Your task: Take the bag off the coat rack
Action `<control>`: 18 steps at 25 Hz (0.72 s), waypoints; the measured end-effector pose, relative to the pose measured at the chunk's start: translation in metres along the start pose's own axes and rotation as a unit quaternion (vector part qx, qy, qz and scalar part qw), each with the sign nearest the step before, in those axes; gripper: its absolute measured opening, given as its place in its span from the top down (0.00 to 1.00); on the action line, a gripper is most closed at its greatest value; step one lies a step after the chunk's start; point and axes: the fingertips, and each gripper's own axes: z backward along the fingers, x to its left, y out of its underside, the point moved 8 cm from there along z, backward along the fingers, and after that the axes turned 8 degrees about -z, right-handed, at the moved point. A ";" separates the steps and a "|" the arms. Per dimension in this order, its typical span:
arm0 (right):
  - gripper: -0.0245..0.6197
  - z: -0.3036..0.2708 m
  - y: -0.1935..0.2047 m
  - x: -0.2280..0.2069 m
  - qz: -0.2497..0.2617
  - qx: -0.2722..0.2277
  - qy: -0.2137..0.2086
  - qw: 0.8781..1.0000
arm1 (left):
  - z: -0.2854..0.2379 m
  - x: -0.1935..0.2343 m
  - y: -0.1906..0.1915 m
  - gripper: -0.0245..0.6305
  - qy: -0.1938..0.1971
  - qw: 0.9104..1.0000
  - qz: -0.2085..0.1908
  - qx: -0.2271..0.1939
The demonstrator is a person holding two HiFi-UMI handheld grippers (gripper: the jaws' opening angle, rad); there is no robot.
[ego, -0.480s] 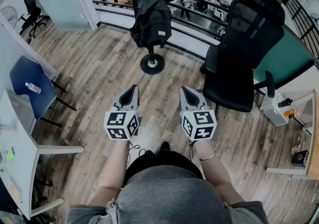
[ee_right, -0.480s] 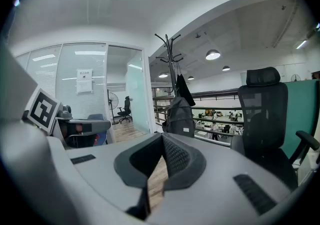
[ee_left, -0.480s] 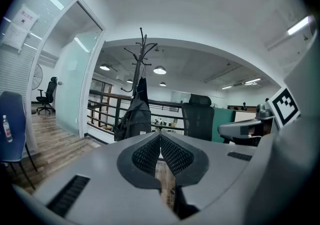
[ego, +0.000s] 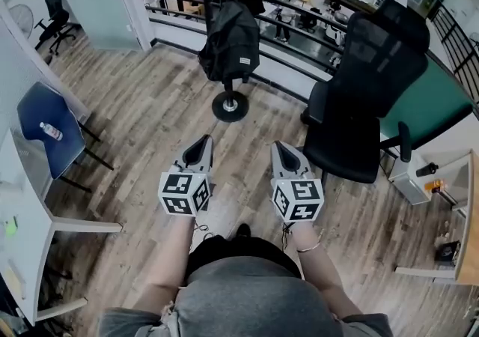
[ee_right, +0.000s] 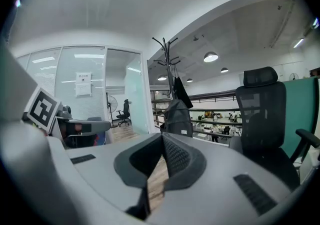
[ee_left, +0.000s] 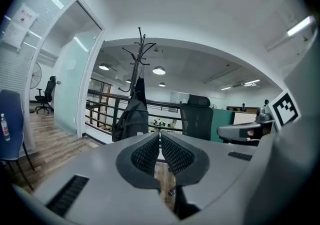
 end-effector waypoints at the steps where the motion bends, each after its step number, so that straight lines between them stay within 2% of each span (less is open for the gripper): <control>1: 0.95 0.000 0.000 -0.003 -0.003 -0.001 0.000 1.000 | -0.001 -0.001 0.000 0.92 -0.001 1.000 0.003 0.000; 3: 0.96 -0.001 -0.001 -0.007 -0.010 0.001 -0.008 1.000 | -0.001 -0.002 0.001 0.92 -0.010 1.000 0.008 -0.004; 4: 0.91 -0.001 0.000 -0.009 -0.015 0.002 -0.015 1.000 | -0.002 -0.002 0.001 0.91 -0.015 1.000 0.009 -0.007; 5: 0.85 -0.002 0.000 -0.011 -0.020 0.005 -0.023 1.000 | -0.003 -0.004 0.002 0.88 -0.019 1.000 0.009 -0.009; 6: 0.83 -0.004 0.000 -0.013 -0.024 0.007 -0.029 0.999 | -0.004 -0.005 0.002 0.82 -0.021 1.000 0.007 -0.010; 12: 0.70 -0.022 0.000 -0.027 -0.046 0.019 -0.045 0.998 | -0.023 0.000 -0.001 0.66 -0.039 0.999 -0.015 0.009; 14: 0.65 -0.032 -0.001 -0.031 -0.046 0.023 -0.049 0.997 | -0.032 0.005 0.000 0.61 -0.038 0.999 -0.018 0.019; 18: 0.59 -0.058 -0.008 -0.043 -0.033 0.025 -0.047 0.998 | -0.060 0.018 -0.001 0.59 -0.024 0.999 -0.012 0.020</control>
